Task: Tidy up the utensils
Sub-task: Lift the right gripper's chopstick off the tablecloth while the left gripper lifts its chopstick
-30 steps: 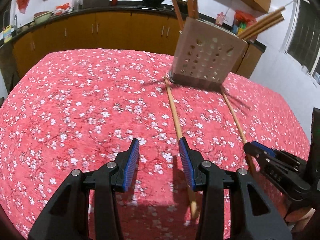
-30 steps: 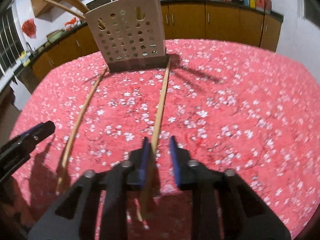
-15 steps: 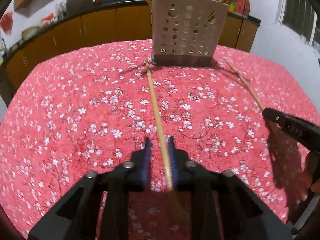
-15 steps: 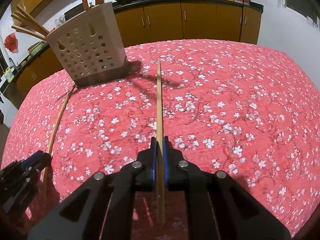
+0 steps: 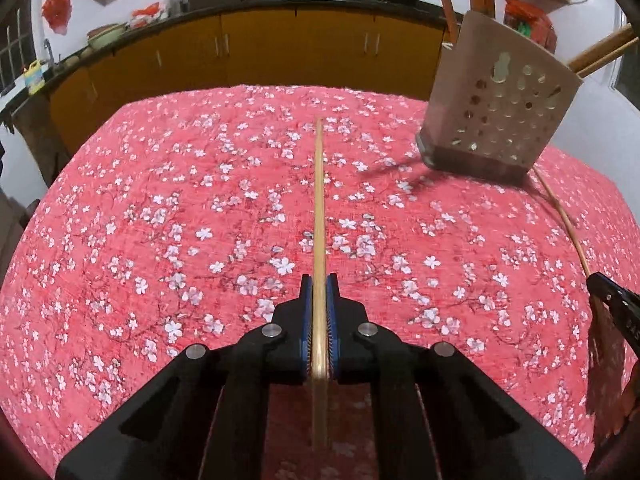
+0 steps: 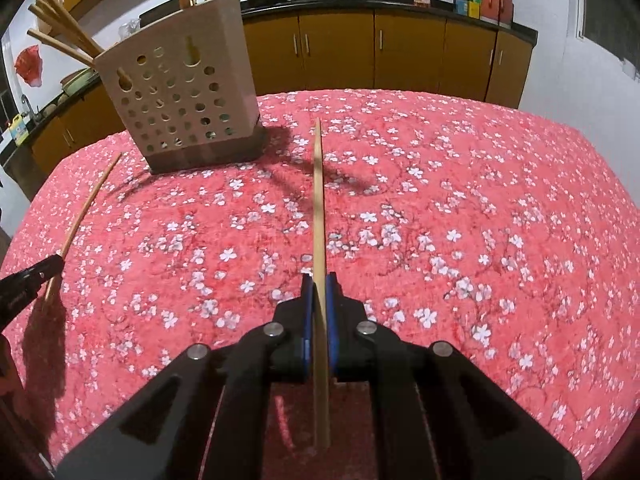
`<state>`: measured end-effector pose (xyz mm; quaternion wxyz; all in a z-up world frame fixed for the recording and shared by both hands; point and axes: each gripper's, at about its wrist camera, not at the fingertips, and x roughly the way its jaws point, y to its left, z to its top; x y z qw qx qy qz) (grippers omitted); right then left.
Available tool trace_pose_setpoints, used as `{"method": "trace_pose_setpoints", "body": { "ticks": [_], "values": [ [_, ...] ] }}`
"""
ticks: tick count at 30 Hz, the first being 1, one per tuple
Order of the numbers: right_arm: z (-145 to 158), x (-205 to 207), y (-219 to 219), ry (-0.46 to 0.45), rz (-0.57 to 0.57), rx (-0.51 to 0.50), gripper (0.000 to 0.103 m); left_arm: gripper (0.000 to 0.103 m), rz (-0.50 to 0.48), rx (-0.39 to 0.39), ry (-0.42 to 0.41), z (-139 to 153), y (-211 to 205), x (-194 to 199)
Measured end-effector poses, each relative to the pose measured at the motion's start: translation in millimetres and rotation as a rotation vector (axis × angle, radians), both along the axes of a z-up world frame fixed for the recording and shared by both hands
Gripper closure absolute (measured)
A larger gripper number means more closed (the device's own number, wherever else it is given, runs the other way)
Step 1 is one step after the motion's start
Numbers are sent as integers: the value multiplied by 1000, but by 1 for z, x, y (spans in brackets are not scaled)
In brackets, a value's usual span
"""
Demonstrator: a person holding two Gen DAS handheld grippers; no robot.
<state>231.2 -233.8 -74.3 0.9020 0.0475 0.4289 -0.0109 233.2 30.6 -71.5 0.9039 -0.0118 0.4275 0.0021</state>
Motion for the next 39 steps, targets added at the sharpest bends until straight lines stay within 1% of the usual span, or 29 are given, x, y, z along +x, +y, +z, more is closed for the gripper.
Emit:
{"method": "trace_pose_setpoints", "body": {
  "ticks": [3, 7, 12, 19, 39],
  "values": [
    [0, 1, 0, 0, 0, 1, 95, 95, -3, 19, -3, 0, -3, -2],
    [-1, 3, -1, 0, -1, 15, 95, 95, -2, 15, -3, 1, -4, -2],
    [-1, 3, 0, 0, -1, 7, 95, 95, -3, 20, -2, -1, -6, -1],
    [-2, 3, 0, 0, -1, 6, 94, 94, -1, 2, -2, -1, -4, -1],
    [-2, 3, 0, 0, 0, 4, 94, 94, 1, 6, -1, -1, -5, -1]
  ]
}}
